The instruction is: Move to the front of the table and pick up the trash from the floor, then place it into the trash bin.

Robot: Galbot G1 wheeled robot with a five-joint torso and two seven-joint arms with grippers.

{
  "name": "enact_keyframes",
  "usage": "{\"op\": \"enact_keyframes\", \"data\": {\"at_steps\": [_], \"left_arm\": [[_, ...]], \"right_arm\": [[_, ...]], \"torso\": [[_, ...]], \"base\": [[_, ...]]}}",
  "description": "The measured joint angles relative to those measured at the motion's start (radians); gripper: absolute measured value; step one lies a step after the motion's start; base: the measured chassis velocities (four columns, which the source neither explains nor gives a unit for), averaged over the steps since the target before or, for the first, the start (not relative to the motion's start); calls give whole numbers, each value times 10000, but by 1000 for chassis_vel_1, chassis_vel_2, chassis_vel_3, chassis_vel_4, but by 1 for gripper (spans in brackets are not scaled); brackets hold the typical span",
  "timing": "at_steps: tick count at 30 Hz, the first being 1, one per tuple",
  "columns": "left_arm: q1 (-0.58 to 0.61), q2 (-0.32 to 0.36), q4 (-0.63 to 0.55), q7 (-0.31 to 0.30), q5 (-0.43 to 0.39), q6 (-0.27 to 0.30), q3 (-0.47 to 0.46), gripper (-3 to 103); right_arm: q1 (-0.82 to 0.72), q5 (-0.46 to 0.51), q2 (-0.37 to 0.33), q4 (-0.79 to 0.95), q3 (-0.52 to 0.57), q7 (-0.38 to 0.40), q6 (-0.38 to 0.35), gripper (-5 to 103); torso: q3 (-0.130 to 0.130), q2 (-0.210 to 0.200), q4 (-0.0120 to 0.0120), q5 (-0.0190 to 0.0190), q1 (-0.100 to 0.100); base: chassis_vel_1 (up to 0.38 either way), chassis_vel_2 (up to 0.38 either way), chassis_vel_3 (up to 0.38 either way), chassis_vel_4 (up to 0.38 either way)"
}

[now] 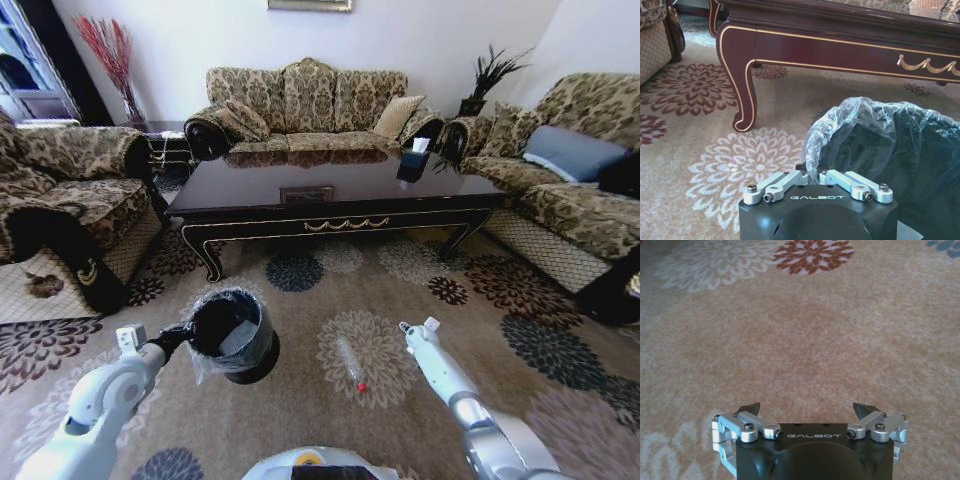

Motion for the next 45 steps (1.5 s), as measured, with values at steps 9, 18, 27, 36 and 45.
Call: {"op": "enact_keyframes", "data": {"at_steps": [9,18,27,36,45], "left_arm": [[150,28,-238,-6,-1,27,-73,4],[221,-33,-387,-8,-3,34,-77,4],[209,-69,-413,-8,32,44,-9,4],[215,-61,-452,-9,33,48,-12,4],[185,-64,-456,-7,28,50,-12,4]], "right_arm": [[100,-537,194,-713,331,-1006,412,100],[89,-1132,376,-1046,680,-1078,387,100],[69,-1690,447,-1234,827,-1120,215,100],[38,-1872,506,-1235,819,-1123,43,80],[82,-2075,482,-1246,724,-1123,19,47]], "torso": [[0,0,2,-1,0],[0,0,2,-2,0],[0,-1,1,-2,0],[0,-1,1,-2,0],[0,0,1,-3,0]], "base": [[0,0,0,0],[0,0,0,0],[0,0,0,0],[0,0,0,0],[0,0,0,0]]}}
